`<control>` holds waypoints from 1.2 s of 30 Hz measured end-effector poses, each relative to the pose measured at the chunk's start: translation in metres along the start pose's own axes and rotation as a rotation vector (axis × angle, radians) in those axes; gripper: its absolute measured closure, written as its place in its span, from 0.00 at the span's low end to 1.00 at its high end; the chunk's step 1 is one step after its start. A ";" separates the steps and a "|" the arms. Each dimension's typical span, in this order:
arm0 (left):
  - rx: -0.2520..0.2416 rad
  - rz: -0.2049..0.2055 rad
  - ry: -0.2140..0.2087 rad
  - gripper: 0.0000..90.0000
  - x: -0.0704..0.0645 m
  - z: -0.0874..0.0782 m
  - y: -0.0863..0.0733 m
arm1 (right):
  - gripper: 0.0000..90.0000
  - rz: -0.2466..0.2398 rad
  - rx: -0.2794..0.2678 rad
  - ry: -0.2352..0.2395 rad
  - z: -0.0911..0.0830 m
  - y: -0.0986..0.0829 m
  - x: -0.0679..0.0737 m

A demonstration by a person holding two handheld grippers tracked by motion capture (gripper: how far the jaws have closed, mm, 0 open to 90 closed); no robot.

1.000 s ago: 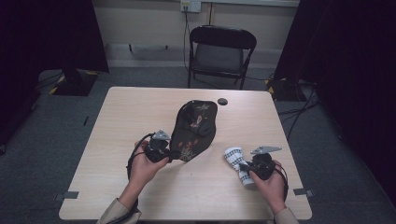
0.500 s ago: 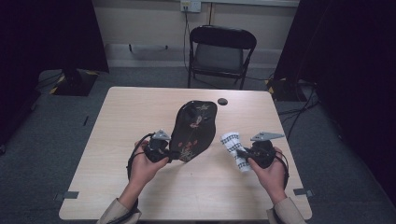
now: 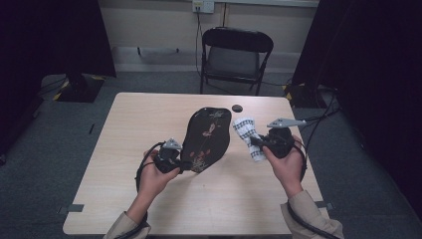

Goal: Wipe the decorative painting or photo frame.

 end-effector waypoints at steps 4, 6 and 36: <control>0.001 0.007 -0.002 0.88 0.000 0.000 0.000 | 0.89 -0.031 -0.028 -0.008 0.002 0.021 0.002; 0.005 0.008 -0.002 0.87 0.000 0.000 0.000 | 0.89 -0.048 -0.041 -0.004 0.004 0.031 0.005; 0.024 0.028 -0.021 0.88 -0.001 0.000 0.001 | 0.89 -0.034 0.088 0.061 0.047 -0.038 0.025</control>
Point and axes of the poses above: each handheld gripper's, and its own axes: z roughly forward along the jaws, y roughly out of its top, x roughly to its left, the point moved 10 cm from there along z, roughly forward along the jaws, and after that the axes turned 11 degrees about -x, right-handed, at the moved point
